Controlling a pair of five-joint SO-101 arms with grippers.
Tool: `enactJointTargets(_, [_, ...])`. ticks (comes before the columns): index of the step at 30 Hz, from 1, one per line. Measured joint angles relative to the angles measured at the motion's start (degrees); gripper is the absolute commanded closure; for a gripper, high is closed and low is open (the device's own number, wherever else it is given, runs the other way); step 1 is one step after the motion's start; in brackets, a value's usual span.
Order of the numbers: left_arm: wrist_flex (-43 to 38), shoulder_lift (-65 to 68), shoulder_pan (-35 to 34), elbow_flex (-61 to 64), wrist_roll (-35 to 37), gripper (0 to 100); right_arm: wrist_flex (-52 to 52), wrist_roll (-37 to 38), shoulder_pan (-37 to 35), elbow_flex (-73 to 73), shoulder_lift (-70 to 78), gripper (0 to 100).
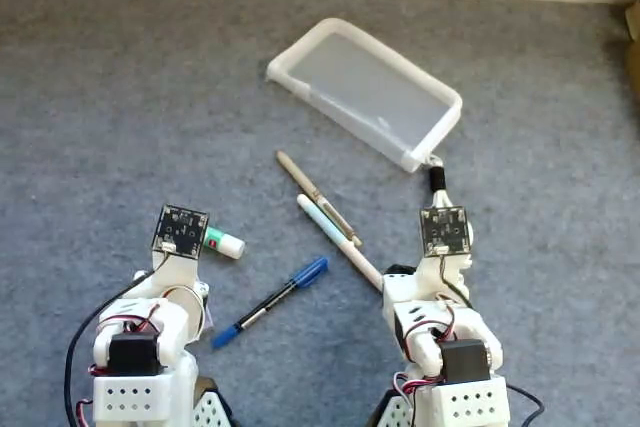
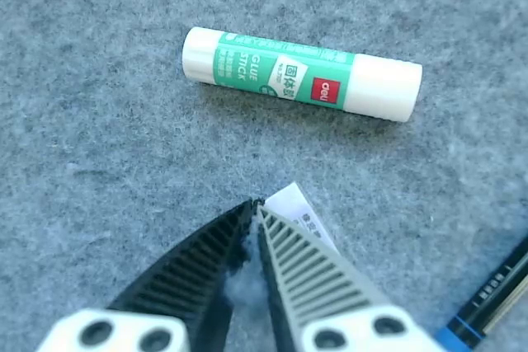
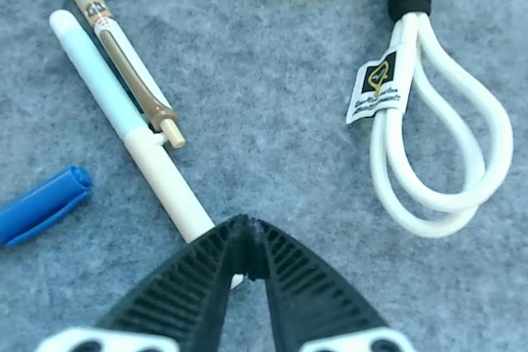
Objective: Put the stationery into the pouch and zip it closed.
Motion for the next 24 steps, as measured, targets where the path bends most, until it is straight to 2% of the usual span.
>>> enactJointTargets(13, [0.00, 0.00, 0.00, 0.00, 0.00, 99, 0.09, 0.00, 0.00, 0.00, 0.00, 99.4])
enactJointTargets(18, [0.00, 0.00, 0.00, 0.00, 0.00, 99, 6.42, 0.00, 0.26, 0.00, -0.18, 99.4])
enactJointTargets(21, [0.00, 0.00, 0.00, 0.00, 0.00, 99, 6.95, 0.00, 3.43, 0.00, -0.53, 99.4])
enactJointTargets(24, [0.00, 0.00, 0.00, 0.00, 0.00, 99, 6.95, 0.00, 9.49, 0.00, -0.53, 99.2])
